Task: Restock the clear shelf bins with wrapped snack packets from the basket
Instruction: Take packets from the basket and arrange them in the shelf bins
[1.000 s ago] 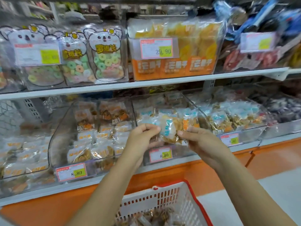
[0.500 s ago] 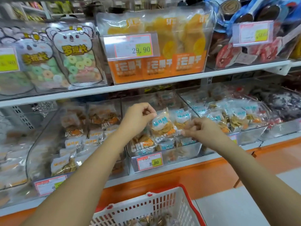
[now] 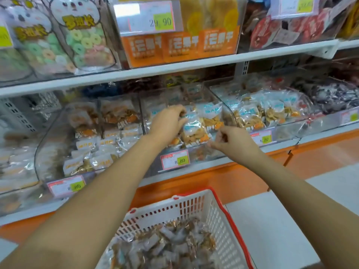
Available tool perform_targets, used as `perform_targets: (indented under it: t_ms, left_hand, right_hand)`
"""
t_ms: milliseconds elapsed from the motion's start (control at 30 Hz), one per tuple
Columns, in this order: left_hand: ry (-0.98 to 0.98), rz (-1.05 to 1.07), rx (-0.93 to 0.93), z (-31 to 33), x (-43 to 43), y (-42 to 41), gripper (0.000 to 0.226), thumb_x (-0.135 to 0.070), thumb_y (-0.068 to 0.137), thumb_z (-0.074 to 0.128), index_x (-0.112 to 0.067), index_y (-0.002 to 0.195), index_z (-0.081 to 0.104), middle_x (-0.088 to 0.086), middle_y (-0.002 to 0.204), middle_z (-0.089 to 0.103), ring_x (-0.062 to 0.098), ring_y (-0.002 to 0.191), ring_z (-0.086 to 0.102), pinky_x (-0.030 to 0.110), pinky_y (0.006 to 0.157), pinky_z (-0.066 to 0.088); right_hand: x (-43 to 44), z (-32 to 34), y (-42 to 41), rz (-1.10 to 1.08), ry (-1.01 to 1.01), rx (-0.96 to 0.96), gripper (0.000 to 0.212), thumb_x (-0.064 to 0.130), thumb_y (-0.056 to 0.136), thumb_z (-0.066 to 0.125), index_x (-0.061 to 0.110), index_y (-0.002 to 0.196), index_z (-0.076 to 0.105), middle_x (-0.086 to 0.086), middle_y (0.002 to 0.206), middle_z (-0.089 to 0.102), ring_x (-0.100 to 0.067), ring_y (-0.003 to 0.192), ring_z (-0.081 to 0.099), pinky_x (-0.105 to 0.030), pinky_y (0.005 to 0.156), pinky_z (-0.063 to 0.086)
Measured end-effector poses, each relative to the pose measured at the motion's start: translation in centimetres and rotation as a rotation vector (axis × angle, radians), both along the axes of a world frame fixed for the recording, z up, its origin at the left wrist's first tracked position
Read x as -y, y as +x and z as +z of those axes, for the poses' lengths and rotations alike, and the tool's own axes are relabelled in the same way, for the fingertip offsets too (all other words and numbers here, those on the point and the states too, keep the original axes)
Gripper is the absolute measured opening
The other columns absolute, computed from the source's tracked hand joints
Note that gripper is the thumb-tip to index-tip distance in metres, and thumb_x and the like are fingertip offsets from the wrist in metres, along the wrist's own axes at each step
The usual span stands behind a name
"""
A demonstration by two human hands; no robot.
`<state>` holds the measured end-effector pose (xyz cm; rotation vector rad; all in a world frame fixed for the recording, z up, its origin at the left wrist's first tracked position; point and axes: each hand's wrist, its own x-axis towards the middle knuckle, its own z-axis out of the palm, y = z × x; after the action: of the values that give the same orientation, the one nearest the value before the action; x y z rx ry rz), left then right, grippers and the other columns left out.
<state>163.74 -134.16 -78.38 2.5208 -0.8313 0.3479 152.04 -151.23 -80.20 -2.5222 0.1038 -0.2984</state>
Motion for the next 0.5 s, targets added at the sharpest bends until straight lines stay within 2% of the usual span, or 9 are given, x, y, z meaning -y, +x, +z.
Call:
perform_targets:
  t_ms: [67,133,200,300,367,433,500]
  left_hand:
    - [-0.090,-0.020,0.056,0.1,-1.0,-1.3,0.029,-0.028,0.091,0.062,-0.012,0.116,0.062,0.005,0.112,0.064,0.021,0.103,0.059,0.030,0.086,0.045]
    - [-0.217,-0.084,0.158,-0.2,-2.6,-4.0,0.019,-0.028,0.093,0.059,-0.012,0.102,0.063,0.001,0.096,0.063,0.015,0.090,0.056,0.022,0.075,0.040]
    - [-0.264,-0.128,0.190,-2.0,-4.9,-7.5,0.021,-0.028,0.094,0.053,-0.012,0.082,0.057,-0.002,0.077,0.054,0.012,0.074,0.047,0.022,0.064,0.036]
    - [-0.083,-0.130,0.089,-7.5,-9.7,-12.0,0.039,-0.040,0.097,0.039,-0.015,0.068,0.048,-0.006,0.062,0.044,0.013,0.060,0.041,0.029,0.053,0.033]
    - [0.061,-0.104,-0.024,-11.8,-13.2,-14.1,0.041,-0.042,0.097,0.036,-0.019,0.064,0.046,-0.010,0.057,0.040,0.013,0.054,0.041,0.028,0.052,0.032]
    - [0.250,-0.073,-0.221,-15.4,-16.5,-15.7,0.035,-0.038,0.099,0.042,-0.020,0.070,0.049,-0.011,0.060,0.044,0.014,0.059,0.046,0.028,0.058,0.035]
    - [0.413,-0.065,-0.406,-18.4,-19.8,-17.1,0.021,-0.034,0.099,0.045,-0.021,0.088,0.057,-0.008,0.071,0.053,0.014,0.067,0.051,0.026,0.059,0.038]
  right_hand:
    - [-1.1,-0.5,-1.1,0.035,0.036,-0.038,0.037,0.028,0.086,0.070,0.010,0.064,0.046,-0.005,0.062,0.045,-0.013,0.056,0.041,-0.016,0.047,0.030]
    - [-2.5,-1.9,-2.1,0.088,0.042,-0.118,0.034,0.028,0.084,0.071,0.009,0.065,0.051,-0.005,0.060,0.042,-0.014,0.055,0.038,-0.023,0.050,0.030]
    - [-4.0,-4.8,-3.2,0.141,-0.025,-0.262,0.035,0.030,0.085,0.071,0.010,0.065,0.049,-0.004,0.061,0.044,-0.017,0.057,0.040,-0.027,0.050,0.030]
    - [-5.9,-10.3,-5.1,0.213,-0.174,-0.542,0.029,0.031,0.088,0.067,0.015,0.069,0.053,0.004,0.065,0.050,-0.010,0.056,0.046,-0.019,0.048,0.031]
    - [-6.8,-14.2,-6.6,0.237,-0.170,-0.686,0.025,0.025,0.088,0.066,0.017,0.069,0.052,0.005,0.069,0.052,-0.004,0.058,0.047,-0.014,0.050,0.033]
    - [-7.9,-17.9,-8.1,0.271,-0.178,-0.841,0.016,0.021,0.088,0.065,0.014,0.074,0.060,-0.001,0.078,0.059,-0.009,0.068,0.056,-0.014,0.058,0.039]
    - [-9.0,-21.3,-9.9,0.355,-0.229,-0.993,0.009,0.023,0.089,0.065,0.014,0.087,0.065,-0.002,0.093,0.060,-0.011,0.082,0.057,-0.014,0.071,0.038]
